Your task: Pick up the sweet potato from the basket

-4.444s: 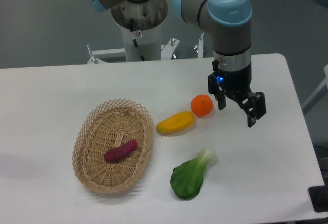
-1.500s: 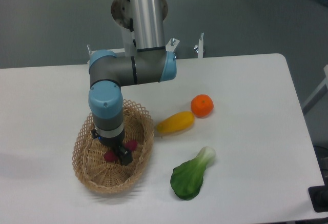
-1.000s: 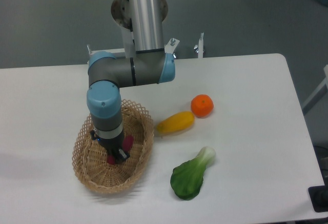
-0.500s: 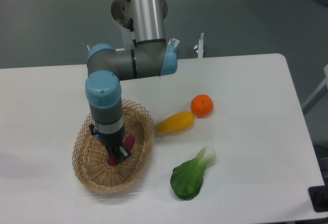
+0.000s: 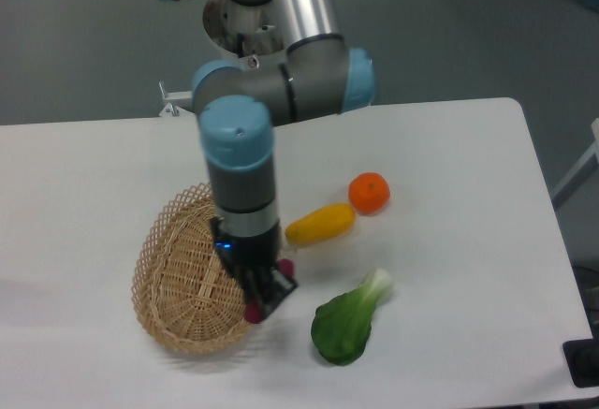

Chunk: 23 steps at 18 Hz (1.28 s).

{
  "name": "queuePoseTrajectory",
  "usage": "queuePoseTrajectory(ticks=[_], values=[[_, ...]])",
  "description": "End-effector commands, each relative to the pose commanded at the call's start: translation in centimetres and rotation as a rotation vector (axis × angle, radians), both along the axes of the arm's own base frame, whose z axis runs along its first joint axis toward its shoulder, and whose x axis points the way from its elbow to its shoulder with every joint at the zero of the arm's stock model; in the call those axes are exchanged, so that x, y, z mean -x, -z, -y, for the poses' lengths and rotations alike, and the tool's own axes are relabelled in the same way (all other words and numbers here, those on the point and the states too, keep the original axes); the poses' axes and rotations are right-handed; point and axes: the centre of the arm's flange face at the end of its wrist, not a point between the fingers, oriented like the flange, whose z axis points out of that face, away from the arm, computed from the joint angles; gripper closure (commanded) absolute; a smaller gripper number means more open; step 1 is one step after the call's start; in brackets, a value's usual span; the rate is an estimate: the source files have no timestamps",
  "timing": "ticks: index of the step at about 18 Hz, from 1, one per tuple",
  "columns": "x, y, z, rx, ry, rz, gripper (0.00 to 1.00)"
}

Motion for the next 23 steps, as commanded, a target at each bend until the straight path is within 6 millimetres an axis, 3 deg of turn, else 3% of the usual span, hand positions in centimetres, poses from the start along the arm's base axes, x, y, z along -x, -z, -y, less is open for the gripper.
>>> queuePoseTrajectory(ticks=[3, 7, 13, 16, 23], values=[[4.8, -2.0, 3.8, 0.045, 0.022, 0.01, 0.79], [9.8, -3.5, 9.1, 0.074, 0.039, 0.01, 0.79], [16.3, -3.4, 16.9, 0.114, 0.111, -0.01, 0.79], [17.3, -3.3, 18.1, 0.107, 0.119, -0.01, 0.79], [17.2, -3.2, 18.1, 0.095, 0.122, -0.004, 0.78]])
